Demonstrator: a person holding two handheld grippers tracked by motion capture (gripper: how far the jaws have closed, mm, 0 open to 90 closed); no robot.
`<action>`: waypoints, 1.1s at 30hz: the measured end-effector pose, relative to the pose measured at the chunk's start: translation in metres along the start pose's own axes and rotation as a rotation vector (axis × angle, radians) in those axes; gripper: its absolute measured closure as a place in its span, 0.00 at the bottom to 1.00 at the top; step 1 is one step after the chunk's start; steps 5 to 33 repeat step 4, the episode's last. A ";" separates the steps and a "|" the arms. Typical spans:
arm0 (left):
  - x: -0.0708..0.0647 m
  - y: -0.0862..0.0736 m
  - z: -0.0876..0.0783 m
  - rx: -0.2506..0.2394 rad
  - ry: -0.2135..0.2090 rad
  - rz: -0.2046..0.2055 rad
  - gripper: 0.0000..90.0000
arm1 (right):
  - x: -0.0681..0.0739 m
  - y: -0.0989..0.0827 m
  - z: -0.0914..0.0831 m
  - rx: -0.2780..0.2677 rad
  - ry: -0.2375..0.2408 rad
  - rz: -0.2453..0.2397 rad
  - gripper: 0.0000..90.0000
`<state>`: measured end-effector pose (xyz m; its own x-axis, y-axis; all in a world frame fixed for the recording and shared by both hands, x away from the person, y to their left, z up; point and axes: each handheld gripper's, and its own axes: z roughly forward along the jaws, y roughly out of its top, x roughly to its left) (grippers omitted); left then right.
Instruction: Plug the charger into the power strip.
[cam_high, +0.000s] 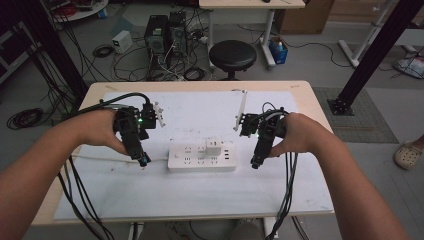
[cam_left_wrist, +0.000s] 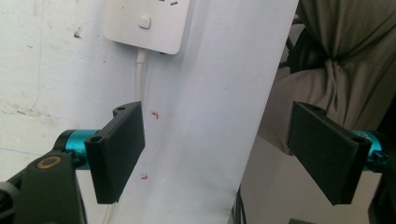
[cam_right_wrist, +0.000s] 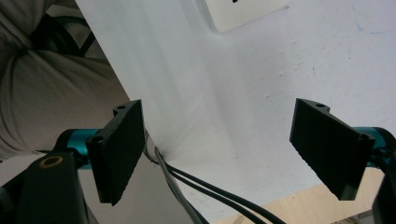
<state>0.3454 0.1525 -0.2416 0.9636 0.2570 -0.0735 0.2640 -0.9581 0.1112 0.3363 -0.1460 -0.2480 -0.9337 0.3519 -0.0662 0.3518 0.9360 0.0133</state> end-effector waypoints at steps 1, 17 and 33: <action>0.001 0.000 -0.001 0.005 0.002 0.010 0.22 | 0.000 0.000 0.000 -0.001 0.000 -0.002 0.20; -0.001 0.000 -0.001 0.000 0.004 0.004 0.22 | 0.001 0.000 0.000 0.003 -0.003 0.005 0.20; -0.001 0.000 -0.001 0.000 0.004 0.004 0.22 | 0.001 0.000 0.000 0.003 -0.003 0.005 0.20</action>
